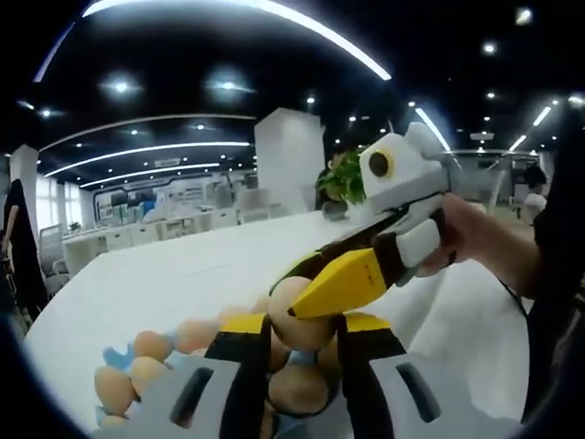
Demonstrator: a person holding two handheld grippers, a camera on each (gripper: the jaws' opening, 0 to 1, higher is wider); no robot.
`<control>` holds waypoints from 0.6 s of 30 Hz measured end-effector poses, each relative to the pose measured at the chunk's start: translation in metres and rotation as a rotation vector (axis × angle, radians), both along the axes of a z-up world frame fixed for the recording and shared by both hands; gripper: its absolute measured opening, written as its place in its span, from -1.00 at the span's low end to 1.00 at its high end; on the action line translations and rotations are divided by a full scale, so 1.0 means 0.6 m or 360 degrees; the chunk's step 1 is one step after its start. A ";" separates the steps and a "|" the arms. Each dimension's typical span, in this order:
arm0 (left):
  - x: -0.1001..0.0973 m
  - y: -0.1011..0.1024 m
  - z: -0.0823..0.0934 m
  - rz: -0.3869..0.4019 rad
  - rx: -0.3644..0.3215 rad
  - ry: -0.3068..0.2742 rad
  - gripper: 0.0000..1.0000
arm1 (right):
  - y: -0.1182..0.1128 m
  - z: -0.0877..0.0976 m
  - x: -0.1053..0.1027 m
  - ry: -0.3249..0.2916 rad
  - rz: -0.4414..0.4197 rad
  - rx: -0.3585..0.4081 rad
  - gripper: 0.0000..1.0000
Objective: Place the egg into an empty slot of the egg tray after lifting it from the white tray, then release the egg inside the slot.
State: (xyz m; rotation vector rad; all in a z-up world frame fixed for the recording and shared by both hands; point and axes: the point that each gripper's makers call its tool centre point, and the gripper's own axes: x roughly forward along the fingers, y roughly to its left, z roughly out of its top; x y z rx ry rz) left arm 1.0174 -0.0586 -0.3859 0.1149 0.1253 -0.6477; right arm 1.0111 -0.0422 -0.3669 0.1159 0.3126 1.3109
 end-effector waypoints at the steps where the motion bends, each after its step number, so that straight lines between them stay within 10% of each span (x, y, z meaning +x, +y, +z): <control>1: 0.000 0.000 0.000 -0.0002 0.0005 -0.0001 -0.43 | -0.001 0.000 0.000 -0.0003 0.0003 -0.0002 -0.48; 18: 0.011 0.021 0.008 0.0035 0.0050 -0.0006 -0.44 | -0.046 0.012 0.014 -0.0173 -0.0010 -0.0064 -0.37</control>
